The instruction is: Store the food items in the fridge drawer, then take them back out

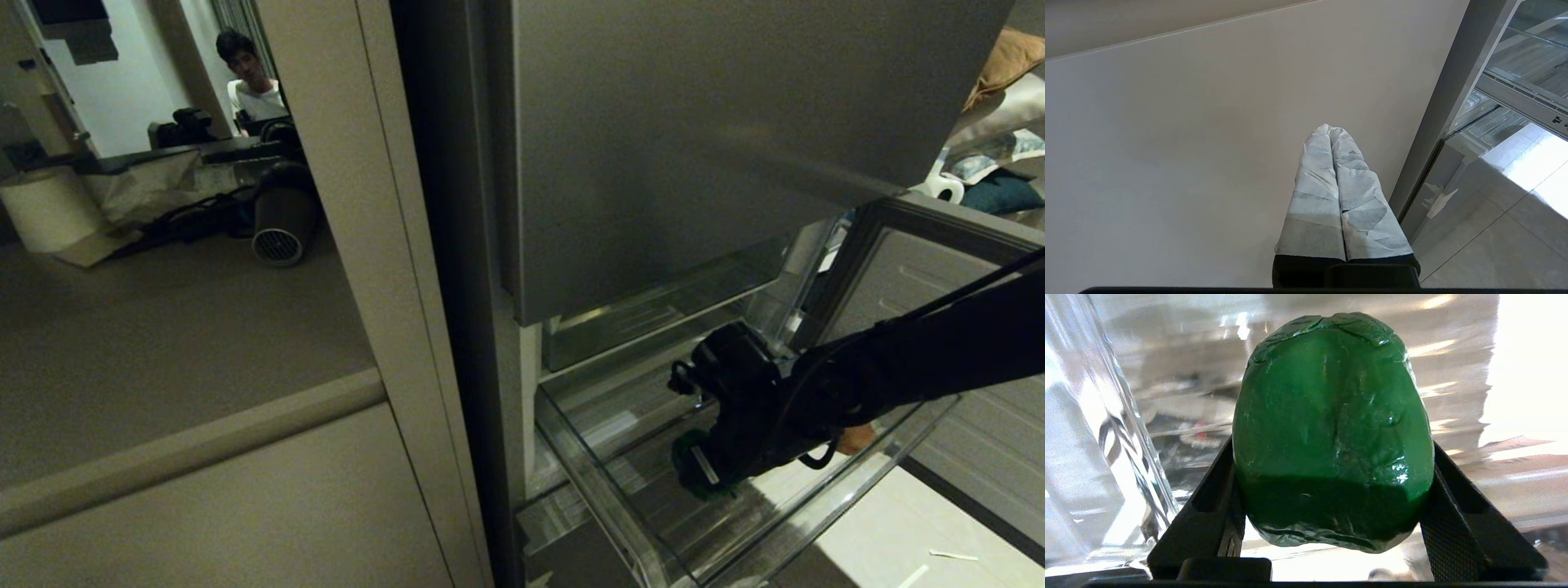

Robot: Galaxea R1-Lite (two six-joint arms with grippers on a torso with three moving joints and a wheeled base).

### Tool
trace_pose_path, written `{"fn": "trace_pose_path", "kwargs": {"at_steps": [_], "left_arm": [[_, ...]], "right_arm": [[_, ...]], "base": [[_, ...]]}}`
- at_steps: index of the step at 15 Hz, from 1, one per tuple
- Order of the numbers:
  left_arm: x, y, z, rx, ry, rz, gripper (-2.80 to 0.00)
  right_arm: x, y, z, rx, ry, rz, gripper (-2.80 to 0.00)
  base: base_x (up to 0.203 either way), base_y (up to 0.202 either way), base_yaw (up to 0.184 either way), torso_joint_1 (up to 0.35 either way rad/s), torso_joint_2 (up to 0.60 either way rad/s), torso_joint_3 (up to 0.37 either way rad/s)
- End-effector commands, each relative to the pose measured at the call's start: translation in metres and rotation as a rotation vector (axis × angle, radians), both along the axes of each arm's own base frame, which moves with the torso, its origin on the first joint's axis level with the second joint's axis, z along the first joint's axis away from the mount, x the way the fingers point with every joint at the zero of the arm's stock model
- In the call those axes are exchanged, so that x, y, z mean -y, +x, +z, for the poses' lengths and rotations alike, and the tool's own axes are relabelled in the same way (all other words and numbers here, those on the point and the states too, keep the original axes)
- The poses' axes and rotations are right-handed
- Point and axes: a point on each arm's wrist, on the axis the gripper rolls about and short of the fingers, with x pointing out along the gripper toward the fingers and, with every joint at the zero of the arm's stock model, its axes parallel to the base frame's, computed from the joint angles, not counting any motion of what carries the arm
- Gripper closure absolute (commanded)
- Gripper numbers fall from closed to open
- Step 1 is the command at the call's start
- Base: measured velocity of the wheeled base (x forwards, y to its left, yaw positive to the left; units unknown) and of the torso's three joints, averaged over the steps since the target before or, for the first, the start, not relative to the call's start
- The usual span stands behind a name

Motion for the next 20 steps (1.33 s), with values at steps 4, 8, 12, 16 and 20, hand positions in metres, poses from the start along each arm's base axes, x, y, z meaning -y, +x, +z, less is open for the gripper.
{"fn": "trace_pose_path", "kwargs": {"at_steps": [4, 8, 12, 16, 20], "left_arm": [[0.0, 0.0, 0.0, -0.002, 0.0, 0.0, 0.0], [0.0, 0.0, 0.0, -0.001, 0.0, 0.0, 0.0], [0.0, 0.0, 0.0, -0.001, 0.0, 0.0, 0.0], [0.0, 0.0, 0.0, -0.001, 0.0, 0.0, 0.0], [0.0, 0.0, 0.0, -0.001, 0.0, 0.0, 0.0]], "right_arm": [[0.015, -0.035, 0.072, 0.205, 0.059, -0.015, 0.0], [0.029, -0.076, 0.107, 0.309, 0.108, -0.003, 0.0], [0.042, -0.122, 0.12, 0.418, 0.171, 0.022, 0.0], [0.068, -0.175, 0.128, 0.617, 0.262, 0.019, 0.0], [0.111, -0.238, 0.13, 0.851, 0.287, -0.103, 0.0]], "base": [[0.0, 0.0, 0.0, 0.0, 0.0, 0.0], [0.0, 0.0, 0.0, 0.0, 0.0, 0.0], [0.0, 0.0, 0.0, 0.0, 0.0, 0.0], [0.0, 0.0, 0.0, 0.0, 0.0, 0.0], [0.0, 0.0, 0.0, 0.0, 0.0, 0.0]]}}
